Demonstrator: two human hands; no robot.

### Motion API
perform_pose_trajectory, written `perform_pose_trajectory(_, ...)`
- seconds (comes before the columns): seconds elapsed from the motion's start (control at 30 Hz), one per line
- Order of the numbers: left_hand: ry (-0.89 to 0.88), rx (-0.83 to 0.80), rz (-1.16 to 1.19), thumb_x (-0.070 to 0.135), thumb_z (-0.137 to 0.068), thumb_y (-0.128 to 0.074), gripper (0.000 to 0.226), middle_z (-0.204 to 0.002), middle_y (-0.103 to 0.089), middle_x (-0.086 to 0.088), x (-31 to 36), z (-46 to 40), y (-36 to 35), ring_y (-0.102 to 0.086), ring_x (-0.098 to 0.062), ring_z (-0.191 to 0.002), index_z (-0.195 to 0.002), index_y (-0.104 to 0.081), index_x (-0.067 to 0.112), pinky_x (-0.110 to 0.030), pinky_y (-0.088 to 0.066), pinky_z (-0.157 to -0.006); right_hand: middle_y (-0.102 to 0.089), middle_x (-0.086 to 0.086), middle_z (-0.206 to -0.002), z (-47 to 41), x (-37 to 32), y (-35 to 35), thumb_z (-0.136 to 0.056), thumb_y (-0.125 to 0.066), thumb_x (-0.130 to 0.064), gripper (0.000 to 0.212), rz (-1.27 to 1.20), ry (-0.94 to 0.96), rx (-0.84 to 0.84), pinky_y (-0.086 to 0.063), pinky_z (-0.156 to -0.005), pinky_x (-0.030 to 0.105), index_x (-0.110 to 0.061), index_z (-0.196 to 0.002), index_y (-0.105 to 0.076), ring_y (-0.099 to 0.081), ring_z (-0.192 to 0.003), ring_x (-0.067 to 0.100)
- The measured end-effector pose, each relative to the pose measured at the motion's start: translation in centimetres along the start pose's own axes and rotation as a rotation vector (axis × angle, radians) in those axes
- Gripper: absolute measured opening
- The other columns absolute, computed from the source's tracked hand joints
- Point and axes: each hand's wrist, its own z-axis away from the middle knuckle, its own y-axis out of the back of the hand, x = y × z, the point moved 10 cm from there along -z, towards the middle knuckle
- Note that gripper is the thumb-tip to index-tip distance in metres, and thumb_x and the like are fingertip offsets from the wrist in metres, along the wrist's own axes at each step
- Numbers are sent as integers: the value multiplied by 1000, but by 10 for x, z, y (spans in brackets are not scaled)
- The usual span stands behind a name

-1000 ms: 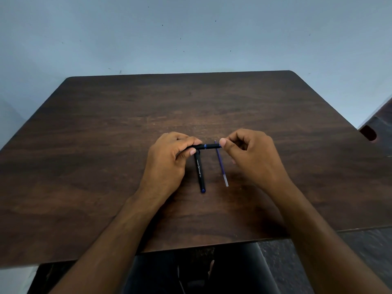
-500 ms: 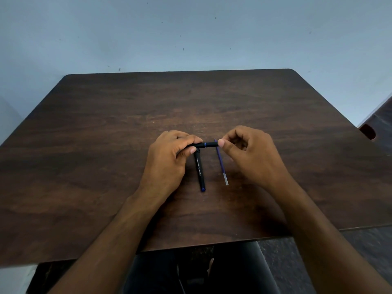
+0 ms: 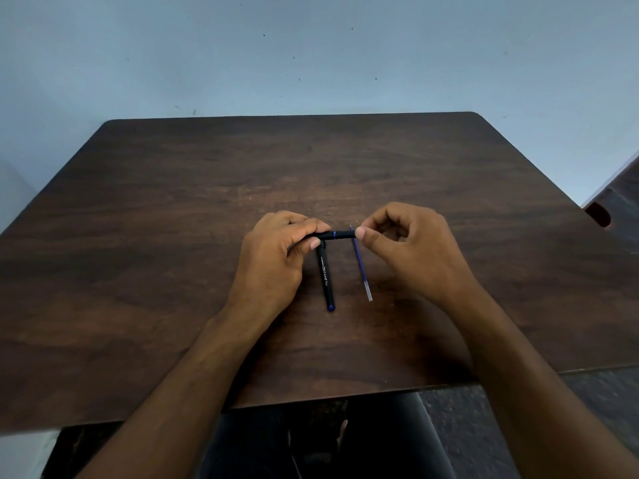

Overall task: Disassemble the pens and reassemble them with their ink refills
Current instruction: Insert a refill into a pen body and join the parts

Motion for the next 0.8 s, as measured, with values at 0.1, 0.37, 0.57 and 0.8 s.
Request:
perform_pose_trajectory(0.1,-12,0,-4,9,-91,-68,23,-102,-70,4,1,-1,-1,-59,-13,-100,-110,-75,19,-27,-47,-87,-58,-15,-67,-1,0,-3,-93,-70,-27,11,45,12,-11,-40,-56,5,-19,-85,-70,-54,-61,-13)
perform_pose_trajectory(0.37,-10,-11,-13,9,-90,-68,24,-102,-70,7,-1,0,-3,-56,-7,-99,-111,-75,20,-8,-36,-87,-59,4,-50,-2,7,-12,-103,-52,-40,47,20,-45,-16,-41,-48,15,-24,-59,-59,-50,-46,7)
perform_pose_trajectory(0.57,-5,-6,-18,9,-90,-68,24,-103,-69,7,-3,0,-1,-57,-9,-100,-110,-75,21,-14,-40,-86,-69,-8,-75,0,3,-5,-91,-70,-38,17,-12,6,-13,-48,-59,13,-22,-88,-72,-61,-66,4)
perform_pose_trajectory(0.8,-13,1,-13,9,-90,-68,24,-103,-70,5,-2,0,-2,-59,-11,-100,-110,-75,20,-17,-42,-87,-58,-14,-64,-2,1,-7,-96,-67,-29,18,47,31,-8,-40,-56,7,-18,-83,-69,-54,-59,-9)
